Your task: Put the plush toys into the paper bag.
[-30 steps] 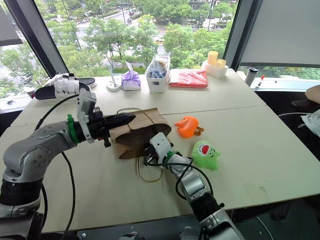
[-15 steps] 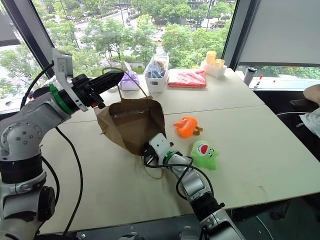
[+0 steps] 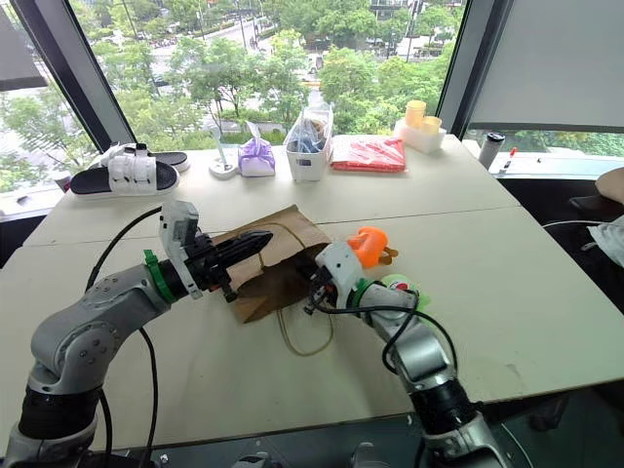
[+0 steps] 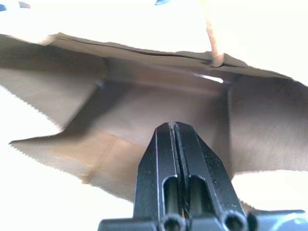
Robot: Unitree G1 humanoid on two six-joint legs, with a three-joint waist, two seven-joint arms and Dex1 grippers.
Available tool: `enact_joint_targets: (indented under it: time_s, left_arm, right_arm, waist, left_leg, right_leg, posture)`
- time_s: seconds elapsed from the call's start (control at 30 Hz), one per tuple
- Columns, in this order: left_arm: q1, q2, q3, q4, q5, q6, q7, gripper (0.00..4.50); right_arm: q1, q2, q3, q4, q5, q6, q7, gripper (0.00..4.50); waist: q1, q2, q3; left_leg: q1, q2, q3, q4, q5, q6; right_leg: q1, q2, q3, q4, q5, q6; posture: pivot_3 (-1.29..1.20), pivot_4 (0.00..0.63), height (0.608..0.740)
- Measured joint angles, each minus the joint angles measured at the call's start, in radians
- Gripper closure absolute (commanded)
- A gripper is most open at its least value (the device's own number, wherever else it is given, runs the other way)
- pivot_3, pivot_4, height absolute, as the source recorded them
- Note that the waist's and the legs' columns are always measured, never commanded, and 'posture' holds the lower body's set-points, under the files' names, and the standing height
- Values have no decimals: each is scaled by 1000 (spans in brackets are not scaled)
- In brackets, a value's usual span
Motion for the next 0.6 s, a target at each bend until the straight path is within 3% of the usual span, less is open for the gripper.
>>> enact_joint_targets:
  time_s: [0.23,0.43,0.6]
  left_arm:
    - [35,2,-8,-11,1,-8,-2,4500]
    - [28,3,-12,-16,1,-8,1,4500]
    - [23,4,-16,-16,3,-9,0,4500]
  right_arm:
    - [95,-255,-178,-146,133,147,117,65]
    - [157,-410,-241,-90,98,115,130,21]
    - [188,-423,-173,18,27,43,118,21]
  waist:
    - [2,0,0]
    - [2,0,0]
    - [-1,0,0]
  left_leg:
    - [-1,0,1,0,0,1]
    - [0,0,2,0,0,1]
    - [0,0,2,1,0,1]
  right_leg:
    - [1,0,0,-3,0,0]
    - [1,0,0,-3,0,0]
    - [1,0,0,-3,0,0]
  posture:
    - [0,150,740]
    - [0,150,740]
    - [0,150,740]
